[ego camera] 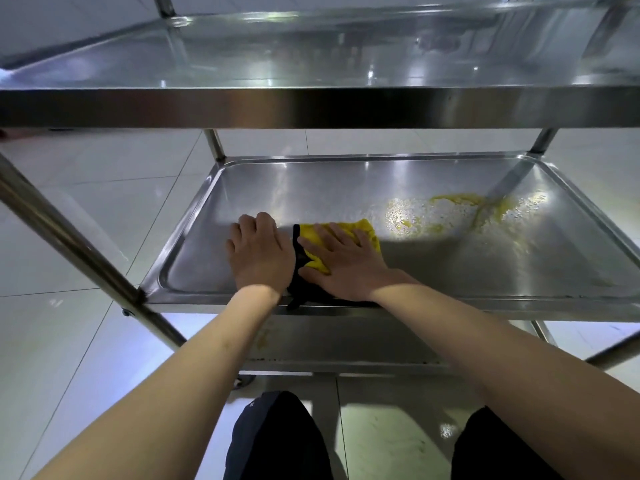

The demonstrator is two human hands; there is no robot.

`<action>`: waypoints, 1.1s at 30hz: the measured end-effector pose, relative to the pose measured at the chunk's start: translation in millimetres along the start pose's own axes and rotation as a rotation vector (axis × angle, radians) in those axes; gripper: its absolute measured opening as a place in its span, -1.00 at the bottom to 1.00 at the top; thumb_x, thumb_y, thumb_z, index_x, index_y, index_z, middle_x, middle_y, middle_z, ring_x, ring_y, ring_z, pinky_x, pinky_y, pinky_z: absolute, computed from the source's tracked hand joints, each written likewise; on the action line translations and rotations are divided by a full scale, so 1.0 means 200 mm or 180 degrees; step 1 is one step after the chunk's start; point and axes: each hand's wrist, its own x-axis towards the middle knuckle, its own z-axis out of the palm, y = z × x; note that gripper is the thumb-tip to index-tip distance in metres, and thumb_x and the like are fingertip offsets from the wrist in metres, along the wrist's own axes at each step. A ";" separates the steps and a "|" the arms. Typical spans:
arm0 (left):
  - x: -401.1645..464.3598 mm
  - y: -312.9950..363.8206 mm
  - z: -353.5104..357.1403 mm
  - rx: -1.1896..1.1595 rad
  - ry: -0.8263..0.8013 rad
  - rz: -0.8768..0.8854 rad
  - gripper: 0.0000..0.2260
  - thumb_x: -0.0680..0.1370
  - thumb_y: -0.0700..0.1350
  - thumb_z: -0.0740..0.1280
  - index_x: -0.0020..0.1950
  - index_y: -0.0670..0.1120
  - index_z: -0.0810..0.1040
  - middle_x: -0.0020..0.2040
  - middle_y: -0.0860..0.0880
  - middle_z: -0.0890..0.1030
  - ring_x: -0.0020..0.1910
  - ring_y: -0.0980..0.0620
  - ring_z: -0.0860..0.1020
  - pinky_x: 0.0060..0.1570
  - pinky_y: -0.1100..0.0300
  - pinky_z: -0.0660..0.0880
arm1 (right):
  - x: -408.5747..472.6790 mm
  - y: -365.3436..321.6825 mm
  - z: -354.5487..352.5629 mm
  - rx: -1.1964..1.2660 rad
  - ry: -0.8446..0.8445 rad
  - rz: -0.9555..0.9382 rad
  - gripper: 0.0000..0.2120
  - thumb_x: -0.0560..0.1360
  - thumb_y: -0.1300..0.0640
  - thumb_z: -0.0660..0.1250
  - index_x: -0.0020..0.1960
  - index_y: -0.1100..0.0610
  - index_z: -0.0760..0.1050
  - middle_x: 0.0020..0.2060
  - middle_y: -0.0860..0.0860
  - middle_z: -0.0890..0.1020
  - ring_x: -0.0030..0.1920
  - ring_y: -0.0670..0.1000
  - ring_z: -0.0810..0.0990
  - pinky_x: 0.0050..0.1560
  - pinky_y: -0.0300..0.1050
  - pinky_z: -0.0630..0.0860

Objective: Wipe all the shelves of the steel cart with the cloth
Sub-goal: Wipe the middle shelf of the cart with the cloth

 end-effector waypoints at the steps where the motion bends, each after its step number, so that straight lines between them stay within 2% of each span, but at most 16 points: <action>1: -0.01 0.01 0.02 -0.0050 -0.0016 -0.0057 -0.75 0.53 -0.02 0.06 0.00 -0.15 0.41 0.02 -0.19 0.47 0.02 -0.21 0.39 -0.05 -0.03 0.24 | 0.00 0.00 -0.01 -0.0002 -0.0004 -0.0014 -0.31 0.60 -0.46 -0.14 0.67 -0.28 -0.12 0.69 -0.08 -0.16 0.68 0.03 -0.23 0.60 0.28 -0.23; 5: -0.04 -0.01 0.07 0.0041 -0.0012 0.0007 -0.73 0.56 0.00 0.07 0.01 -0.17 0.43 0.03 -0.22 0.49 0.03 -0.22 0.39 -0.03 -0.05 0.25 | -0.04 0.06 -0.02 0.0016 -0.0015 -0.0068 -0.32 0.62 -0.44 -0.12 0.67 -0.27 -0.11 0.69 -0.09 -0.17 0.67 0.00 -0.25 0.61 0.24 -0.25; 10: -0.04 -0.01 0.06 0.0161 -0.0148 0.0180 -0.58 0.49 0.07 -0.07 0.03 -0.18 0.43 0.03 -0.23 0.47 0.03 -0.23 0.40 -0.01 -0.10 0.33 | -0.11 0.16 0.00 0.0096 -0.0003 -0.0104 -0.32 0.60 -0.46 -0.12 0.67 -0.29 -0.10 0.69 -0.12 -0.16 0.67 -0.03 -0.27 0.61 0.22 -0.27; 18: -0.04 0.01 0.07 0.0189 -0.0392 0.0154 -0.53 0.51 0.07 -0.10 0.06 -0.21 0.45 0.07 -0.26 0.48 0.07 -0.26 0.41 0.05 -0.12 0.36 | -0.04 0.21 0.01 0.0124 0.0070 -0.0189 -0.29 0.58 -0.48 -0.13 0.67 -0.28 -0.10 0.69 -0.11 -0.15 0.67 0.00 -0.24 0.60 0.29 -0.23; 22: -0.03 0.00 0.07 0.0064 -0.0373 0.0140 -0.64 0.51 0.04 -0.04 0.00 -0.16 0.42 0.04 -0.23 0.47 0.05 -0.23 0.40 0.04 -0.11 0.36 | 0.10 0.28 -0.02 -0.0008 -0.0009 -0.0133 -0.30 0.61 -0.46 -0.14 0.68 -0.24 -0.12 0.69 -0.08 -0.18 0.68 0.05 -0.23 0.60 0.29 -0.20; 27: -0.04 -0.01 0.07 0.0098 -0.0375 0.0096 -0.76 0.52 -0.01 0.02 -0.03 -0.12 0.39 0.01 -0.17 0.46 0.01 -0.18 0.38 0.02 -0.08 0.34 | 0.29 0.39 -0.05 -0.0059 0.0238 -0.0093 -0.27 0.59 -0.48 -0.13 0.68 -0.21 0.00 0.70 -0.03 -0.04 0.68 0.10 -0.10 0.59 0.33 -0.11; 33: -0.03 0.00 0.07 0.0093 -0.0272 0.0033 -0.81 0.56 -0.03 0.04 -0.04 -0.10 0.36 -0.02 -0.14 0.44 -0.02 -0.13 0.35 0.02 -0.07 0.33 | 0.35 0.41 -0.06 0.0045 0.0192 -0.0081 -0.26 0.58 -0.49 -0.12 0.67 -0.22 0.00 0.70 -0.02 -0.06 0.68 0.12 -0.12 0.57 0.36 -0.13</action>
